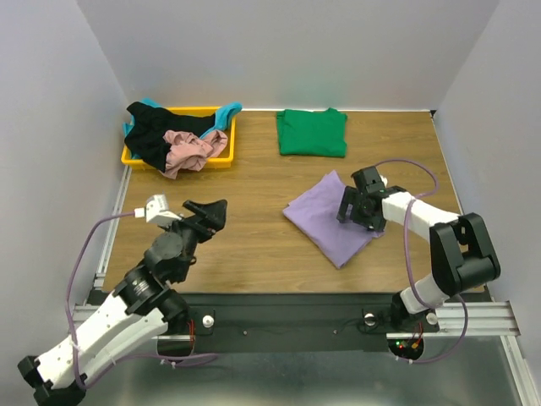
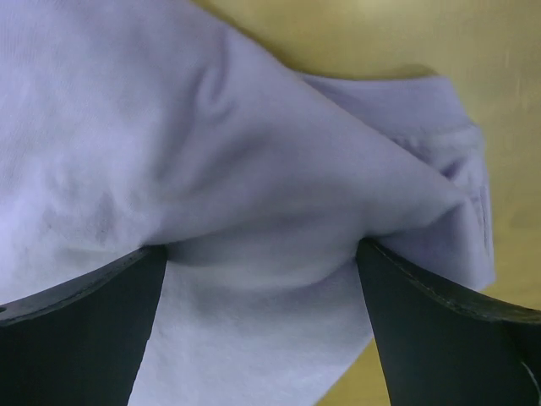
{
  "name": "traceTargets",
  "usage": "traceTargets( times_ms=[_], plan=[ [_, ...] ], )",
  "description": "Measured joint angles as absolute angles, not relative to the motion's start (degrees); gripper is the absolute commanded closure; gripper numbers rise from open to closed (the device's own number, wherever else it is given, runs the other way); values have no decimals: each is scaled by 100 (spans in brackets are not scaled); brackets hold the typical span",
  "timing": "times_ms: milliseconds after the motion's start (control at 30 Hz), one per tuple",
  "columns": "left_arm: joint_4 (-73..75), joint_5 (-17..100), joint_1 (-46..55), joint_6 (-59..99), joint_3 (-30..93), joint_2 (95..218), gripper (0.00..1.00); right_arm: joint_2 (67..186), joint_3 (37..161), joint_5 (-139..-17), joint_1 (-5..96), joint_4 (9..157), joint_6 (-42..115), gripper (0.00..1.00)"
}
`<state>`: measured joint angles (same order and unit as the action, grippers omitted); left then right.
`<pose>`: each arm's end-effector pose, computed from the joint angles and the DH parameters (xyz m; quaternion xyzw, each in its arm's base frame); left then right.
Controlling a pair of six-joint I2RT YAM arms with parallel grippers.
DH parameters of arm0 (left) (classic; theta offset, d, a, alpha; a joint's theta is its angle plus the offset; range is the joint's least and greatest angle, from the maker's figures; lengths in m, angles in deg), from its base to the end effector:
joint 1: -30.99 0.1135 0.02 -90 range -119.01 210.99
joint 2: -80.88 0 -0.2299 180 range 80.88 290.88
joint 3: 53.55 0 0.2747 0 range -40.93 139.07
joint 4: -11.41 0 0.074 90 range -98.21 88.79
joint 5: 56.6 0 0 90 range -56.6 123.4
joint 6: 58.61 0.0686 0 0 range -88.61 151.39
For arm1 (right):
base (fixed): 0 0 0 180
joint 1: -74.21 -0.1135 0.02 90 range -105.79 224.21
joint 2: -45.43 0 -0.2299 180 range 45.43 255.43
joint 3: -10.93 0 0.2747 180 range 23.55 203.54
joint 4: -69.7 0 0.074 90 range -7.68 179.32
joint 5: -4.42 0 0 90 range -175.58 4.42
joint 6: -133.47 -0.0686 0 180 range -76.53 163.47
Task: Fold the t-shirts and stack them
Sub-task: Fold the tshirt, then neatly place the folded tshirt to the corner
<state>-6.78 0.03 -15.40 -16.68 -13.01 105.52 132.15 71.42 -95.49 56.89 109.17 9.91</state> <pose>0.1697 -0.1234 0.2794 -0.2090 0.6877 -0.3466 0.6026 0.3009 0.0815 0.0926 0.1556 0.9616 0.0138 0.2256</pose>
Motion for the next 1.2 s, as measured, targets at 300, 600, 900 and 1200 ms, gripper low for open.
traceTargets(
  times_ms=[300,600,900,1200],
  plan=[
    [-1137,-334,-1540,-2094,-1452,9184,2,14635,8513,-8872,5723,10121,2438,0],
    [-1399,-502,-1540,-2173,-1487,9765,1,15313,9260,-7713,5452,9439,3640,0],
    [-949,-449,-1540,-1924,-1449,10600,2,13584,8449,-8115,5101,9579,2860,0],
    [-846,-417,-1538,-1858,-944,12063,2,13044,7695,-8620,5131,9739,1485,4]
  ],
)
